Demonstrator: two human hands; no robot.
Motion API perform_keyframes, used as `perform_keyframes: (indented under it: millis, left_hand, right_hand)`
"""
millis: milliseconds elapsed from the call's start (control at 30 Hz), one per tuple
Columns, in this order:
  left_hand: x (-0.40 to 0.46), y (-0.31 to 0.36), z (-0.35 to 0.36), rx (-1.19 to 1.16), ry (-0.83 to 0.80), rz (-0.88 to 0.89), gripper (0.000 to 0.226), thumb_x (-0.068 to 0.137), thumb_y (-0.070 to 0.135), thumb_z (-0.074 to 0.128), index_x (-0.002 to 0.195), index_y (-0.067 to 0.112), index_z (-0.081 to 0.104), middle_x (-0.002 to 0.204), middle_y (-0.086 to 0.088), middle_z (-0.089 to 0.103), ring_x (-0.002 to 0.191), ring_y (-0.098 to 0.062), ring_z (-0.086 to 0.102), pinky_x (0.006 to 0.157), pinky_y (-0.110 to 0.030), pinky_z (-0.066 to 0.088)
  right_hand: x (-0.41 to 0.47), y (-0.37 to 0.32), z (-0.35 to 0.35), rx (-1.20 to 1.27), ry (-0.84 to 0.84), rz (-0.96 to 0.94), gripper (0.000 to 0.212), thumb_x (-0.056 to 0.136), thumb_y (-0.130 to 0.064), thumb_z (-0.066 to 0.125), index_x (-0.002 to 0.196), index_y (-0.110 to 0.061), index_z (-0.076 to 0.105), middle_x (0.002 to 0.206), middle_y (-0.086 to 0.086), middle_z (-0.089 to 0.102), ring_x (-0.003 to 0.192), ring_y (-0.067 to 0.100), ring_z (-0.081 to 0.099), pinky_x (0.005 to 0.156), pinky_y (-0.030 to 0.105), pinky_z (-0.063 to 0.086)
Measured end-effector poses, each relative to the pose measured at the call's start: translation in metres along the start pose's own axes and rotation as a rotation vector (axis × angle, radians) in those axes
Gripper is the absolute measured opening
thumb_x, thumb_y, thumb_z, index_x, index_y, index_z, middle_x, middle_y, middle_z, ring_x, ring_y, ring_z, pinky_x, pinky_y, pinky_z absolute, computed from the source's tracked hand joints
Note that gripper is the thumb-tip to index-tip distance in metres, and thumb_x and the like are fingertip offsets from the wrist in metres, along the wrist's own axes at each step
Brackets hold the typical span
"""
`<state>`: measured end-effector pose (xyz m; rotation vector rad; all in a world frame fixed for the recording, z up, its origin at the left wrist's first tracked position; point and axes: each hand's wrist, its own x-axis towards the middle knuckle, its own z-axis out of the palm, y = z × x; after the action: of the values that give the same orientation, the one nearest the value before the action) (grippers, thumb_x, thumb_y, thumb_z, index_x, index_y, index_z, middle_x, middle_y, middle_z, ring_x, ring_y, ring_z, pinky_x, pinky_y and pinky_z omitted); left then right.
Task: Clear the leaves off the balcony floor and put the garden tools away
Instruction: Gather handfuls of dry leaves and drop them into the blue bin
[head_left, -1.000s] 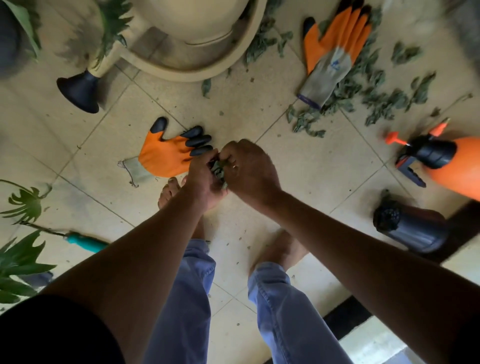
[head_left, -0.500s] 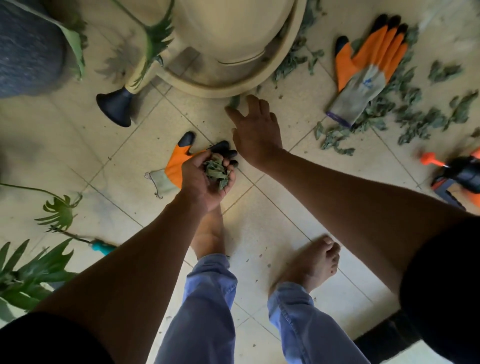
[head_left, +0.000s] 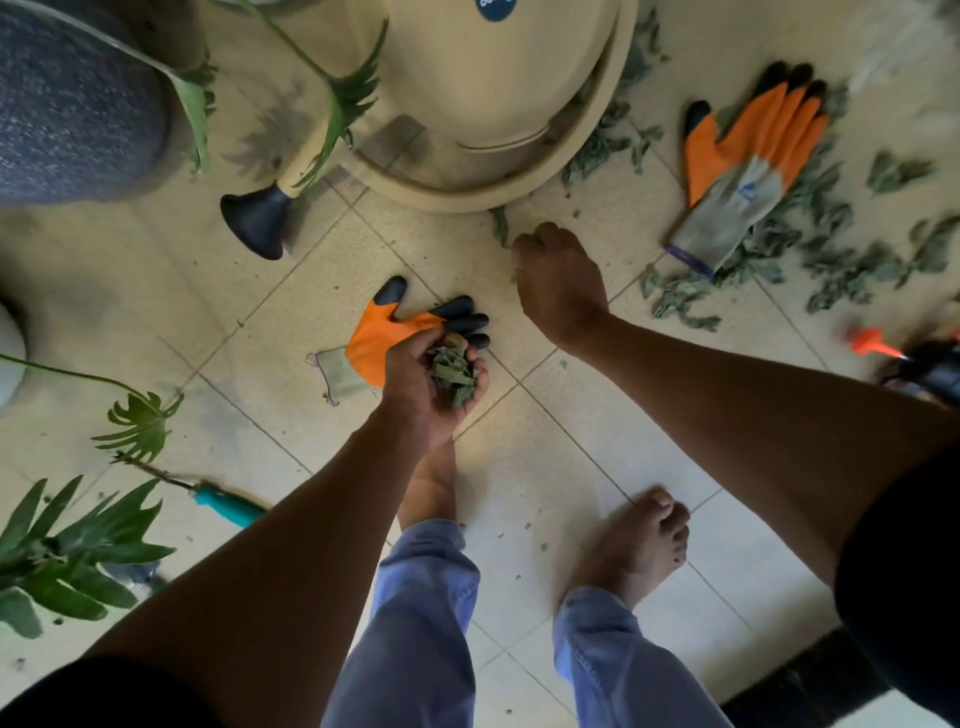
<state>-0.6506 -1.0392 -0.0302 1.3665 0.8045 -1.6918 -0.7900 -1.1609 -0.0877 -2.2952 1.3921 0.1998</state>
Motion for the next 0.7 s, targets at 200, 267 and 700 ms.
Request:
perform_keyframes:
  millis: [200,267,700]
  left_hand:
    - [0.004,0.002,0.01,0.033,-0.015,0.017,0.038,0.097,0.031,0.054,0.068,0.01,0.068,0.075,-0.008,0.062,0.067,-0.02,0.059,0.072,-0.029,0.049]
    - [0.006,0.006,0.011,0.041,-0.015,0.031,0.037,0.097,0.031,0.054,0.07,0.011,0.07,0.075,-0.008,0.061,0.068,-0.02,0.059,0.071,-0.029,0.05]
    - [0.003,0.001,0.006,0.065,-0.012,0.036,0.029,0.096,0.032,0.055,0.08,0.01,0.066,0.078,-0.008,0.063,0.069,-0.021,0.062,0.072,-0.029,0.053]
  right_hand:
    - [0.037,-0.021,0.003,0.209,0.094,0.273,0.044,0.093,-0.038,0.068,0.123,-0.008,0.056,0.121,0.015,0.062,0.11,0.033,0.061,0.081,0.038,0.053]
    - [0.045,-0.029,0.005,0.218,0.13,0.298,0.037,0.097,-0.032,0.063,0.123,-0.007,0.057,0.123,0.015,0.062,0.112,0.031,0.061,0.082,0.039,0.054]
    - [0.02,0.009,-0.026,0.264,-0.018,0.31,0.017,0.087,-0.025,0.061,0.073,-0.016,0.06,0.073,0.004,0.06,0.071,0.021,0.058,0.06,0.026,0.037]
